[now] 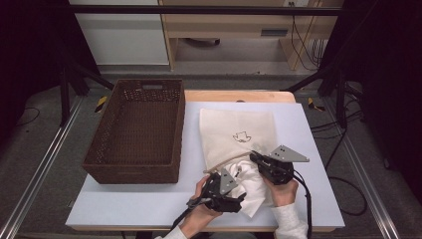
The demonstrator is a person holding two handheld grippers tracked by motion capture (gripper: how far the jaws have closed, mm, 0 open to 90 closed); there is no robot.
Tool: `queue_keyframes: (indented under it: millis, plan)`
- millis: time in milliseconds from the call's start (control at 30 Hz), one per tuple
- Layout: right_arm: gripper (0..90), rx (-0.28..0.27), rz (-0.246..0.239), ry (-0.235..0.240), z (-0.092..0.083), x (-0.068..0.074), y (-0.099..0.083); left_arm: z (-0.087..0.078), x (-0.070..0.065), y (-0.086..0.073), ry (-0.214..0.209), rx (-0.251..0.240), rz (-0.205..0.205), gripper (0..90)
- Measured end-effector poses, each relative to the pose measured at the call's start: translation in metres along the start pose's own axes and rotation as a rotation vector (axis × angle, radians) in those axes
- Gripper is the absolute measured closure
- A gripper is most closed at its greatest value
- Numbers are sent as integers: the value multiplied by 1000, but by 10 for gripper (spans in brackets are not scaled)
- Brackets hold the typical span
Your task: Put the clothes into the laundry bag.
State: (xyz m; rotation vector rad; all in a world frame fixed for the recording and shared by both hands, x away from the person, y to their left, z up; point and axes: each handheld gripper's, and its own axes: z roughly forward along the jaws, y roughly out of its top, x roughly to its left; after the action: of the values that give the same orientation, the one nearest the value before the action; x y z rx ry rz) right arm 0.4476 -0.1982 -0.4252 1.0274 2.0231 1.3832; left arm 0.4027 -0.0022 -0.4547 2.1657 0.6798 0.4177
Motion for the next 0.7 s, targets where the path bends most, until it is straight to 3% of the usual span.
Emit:
queue_keyframes:
  millis: [67, 200, 267, 300, 333, 367, 400, 567, 700]
  plan:
    - [859, 0, 0, 2, 0, -1, 0, 15, -5, -1, 34, 8, 26, 218]
    - [858, -1, 7, 3, 1, -2, -1, 30, -8, 3, 78, 4, 19, 258]
    - [858, -1, 6, 1, 1, -2, -1, 33, -11, 3, 118, 4, 43, 336]
    - [859, 3, 7, 2, 2, -2, -2, 34, -13, 2, 147, 0, 63, 464]
    - [859, 3, 7, 2, 2, -2, -2, 34, -15, 2, 157, 2, 80, 464]
    - [859, 6, 6, 1, 3, -2, -2, 34, -16, 2, 167, -4, 74, 527]
    - [859, 8, 6, 1, 3, -2, -2, 34, -16, 2, 163, -5, 68, 602]
    - [860, 9, 12, 3, 3, -2, -3, 26, -9, 4, 121, -20, 23, 743]
    - [860, 2, 10, 3, 0, -3, -2, 18, 4, 14, 120, -46, -14, 768]
